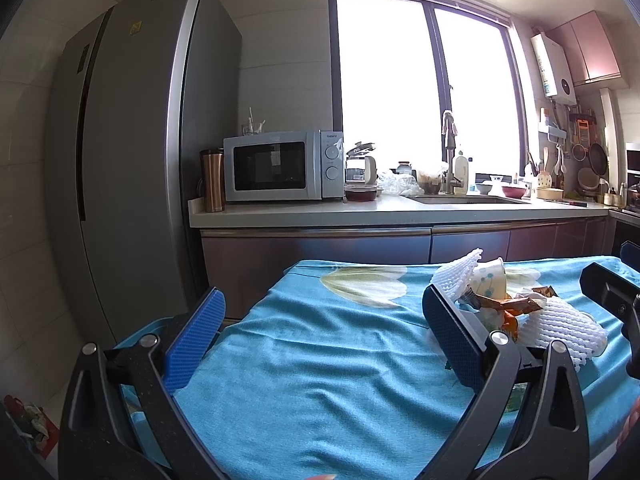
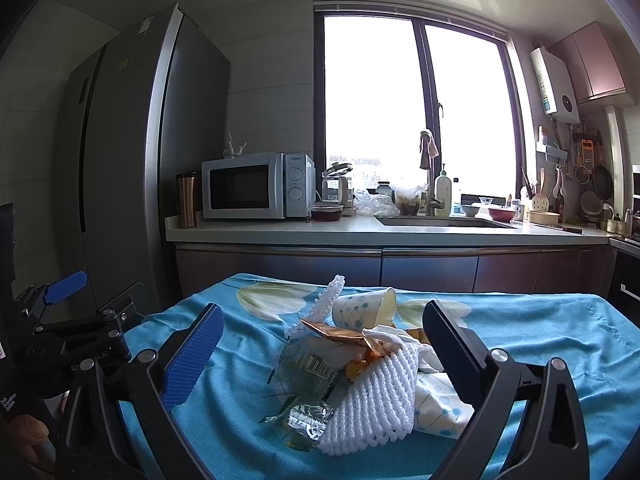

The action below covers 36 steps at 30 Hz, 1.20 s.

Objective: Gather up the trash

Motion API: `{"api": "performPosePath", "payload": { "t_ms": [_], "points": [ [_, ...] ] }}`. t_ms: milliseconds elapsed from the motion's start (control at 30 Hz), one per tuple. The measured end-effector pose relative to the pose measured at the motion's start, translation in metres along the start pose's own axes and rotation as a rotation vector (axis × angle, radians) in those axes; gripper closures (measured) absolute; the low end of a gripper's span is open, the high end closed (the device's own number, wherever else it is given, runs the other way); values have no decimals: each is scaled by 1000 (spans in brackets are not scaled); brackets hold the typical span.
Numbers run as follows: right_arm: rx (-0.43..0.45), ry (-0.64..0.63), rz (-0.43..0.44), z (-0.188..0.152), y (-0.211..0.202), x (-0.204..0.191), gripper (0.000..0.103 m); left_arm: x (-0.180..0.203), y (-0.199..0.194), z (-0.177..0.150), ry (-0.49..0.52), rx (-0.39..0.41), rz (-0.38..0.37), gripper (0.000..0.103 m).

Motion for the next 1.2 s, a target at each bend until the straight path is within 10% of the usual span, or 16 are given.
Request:
{"api": "performPosePath", "payload": {
  "t_ms": [1200],
  "points": [
    [-46, 43, 0, -3, 5, 14, 7, 17, 14, -9, -3, -40, -91, 6]
  ]
}}
Point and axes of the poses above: each gripper's, at about its wrist camera, not at the fingertips, and y roughly the way its jaws point, x to its right, z to its top, the point moved 4 cm from there along y, roughly the way its jaws point, and after that the axes turned 14 degrees about y, right-handed, at the moved point
